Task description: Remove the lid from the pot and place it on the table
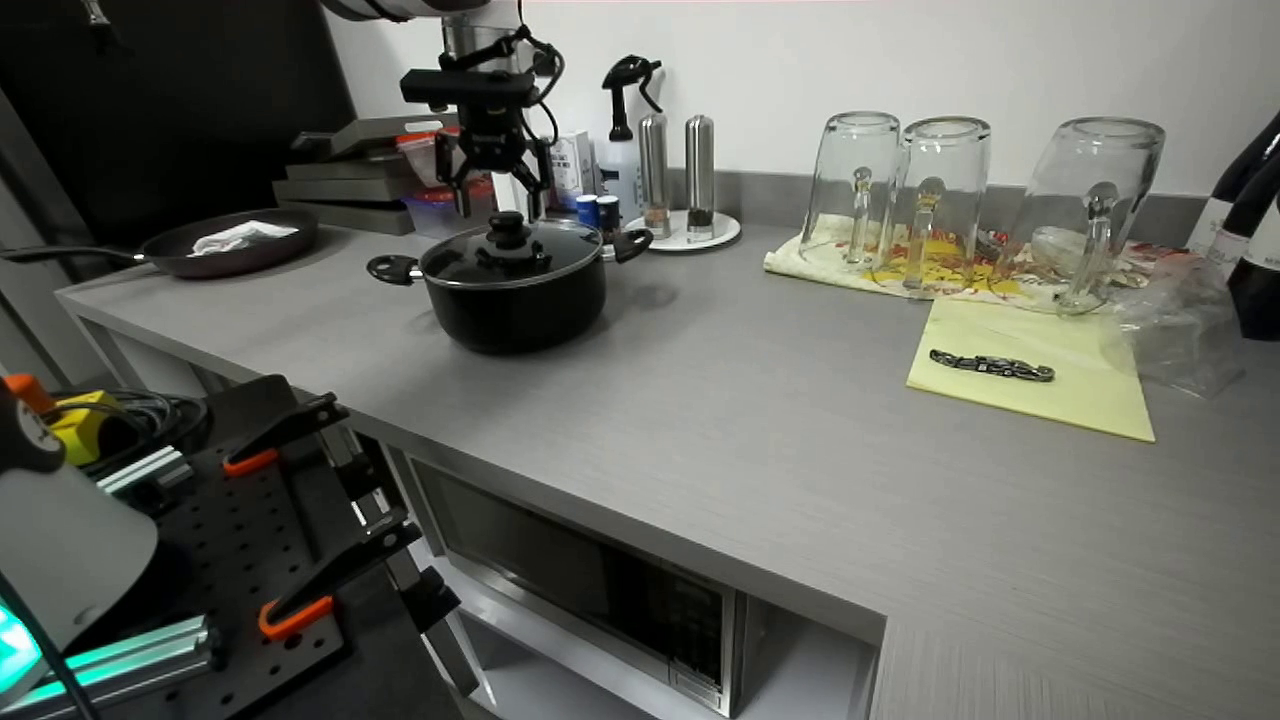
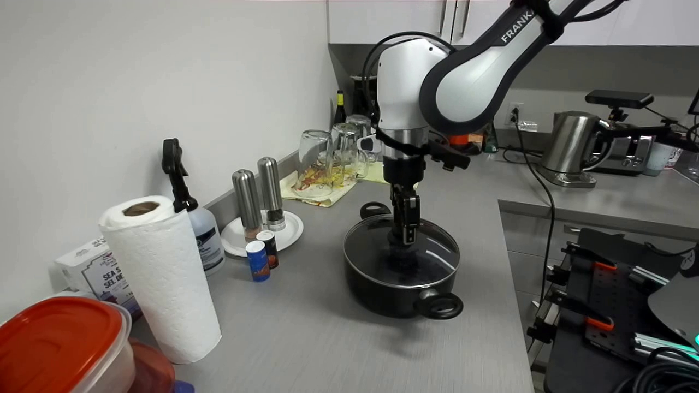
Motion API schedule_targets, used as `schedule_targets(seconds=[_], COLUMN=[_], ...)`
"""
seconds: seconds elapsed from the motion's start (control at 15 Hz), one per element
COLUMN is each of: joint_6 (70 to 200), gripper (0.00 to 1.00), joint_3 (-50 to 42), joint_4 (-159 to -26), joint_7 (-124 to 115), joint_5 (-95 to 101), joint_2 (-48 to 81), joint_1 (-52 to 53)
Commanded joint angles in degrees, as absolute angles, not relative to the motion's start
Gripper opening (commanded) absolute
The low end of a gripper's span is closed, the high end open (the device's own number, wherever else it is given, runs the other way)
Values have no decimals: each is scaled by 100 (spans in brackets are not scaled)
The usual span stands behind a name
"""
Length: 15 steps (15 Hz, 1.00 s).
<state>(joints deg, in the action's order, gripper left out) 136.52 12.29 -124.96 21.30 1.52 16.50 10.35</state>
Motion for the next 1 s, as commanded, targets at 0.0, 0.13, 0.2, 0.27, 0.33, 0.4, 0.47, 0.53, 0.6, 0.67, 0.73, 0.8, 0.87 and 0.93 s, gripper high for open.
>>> schedule_targets(seconds=[0.0, 0.13, 0.2, 0.27, 0.33, 0.4, 0.47, 0.53, 0.6, 0.67, 0.73, 0.8, 0.87, 0.93], joint_6=[13682, 13684, 13689, 13699, 13696, 13700, 13696, 13670, 13633, 13581, 13529, 13517, 13517, 13485], gripper=[67, 51, 44, 34, 28, 25, 25, 25, 25, 25, 25, 25, 25, 25], joint_3=[1337, 1350, 1350, 1355, 1362, 1373, 1372, 1384, 1388, 1400, 1406, 1413, 1405, 1406], joint_4=[-12320, -12331, -12338, -12343, -12354, -12367, -12386, -12386, -12413, -12440, -12490, -12520, -12562, -12583], joint_7=[2342, 2367, 2381, 2413, 2419, 2428, 2418, 2433, 2412, 2406, 2383, 2382, 2329, 2328], joint_5=[68, 63, 63, 59, 61, 54, 68, 46, 62, 62, 82, 91, 146, 158], joint_2=[1825, 1812, 1778, 1756, 1720, 1689, 1663, 1634, 1538, 1441, 1301, 1217, 1089, 972], joint_1=[928, 904, 889, 872, 863, 857, 857, 850, 857, 861, 874, 881, 906, 911])
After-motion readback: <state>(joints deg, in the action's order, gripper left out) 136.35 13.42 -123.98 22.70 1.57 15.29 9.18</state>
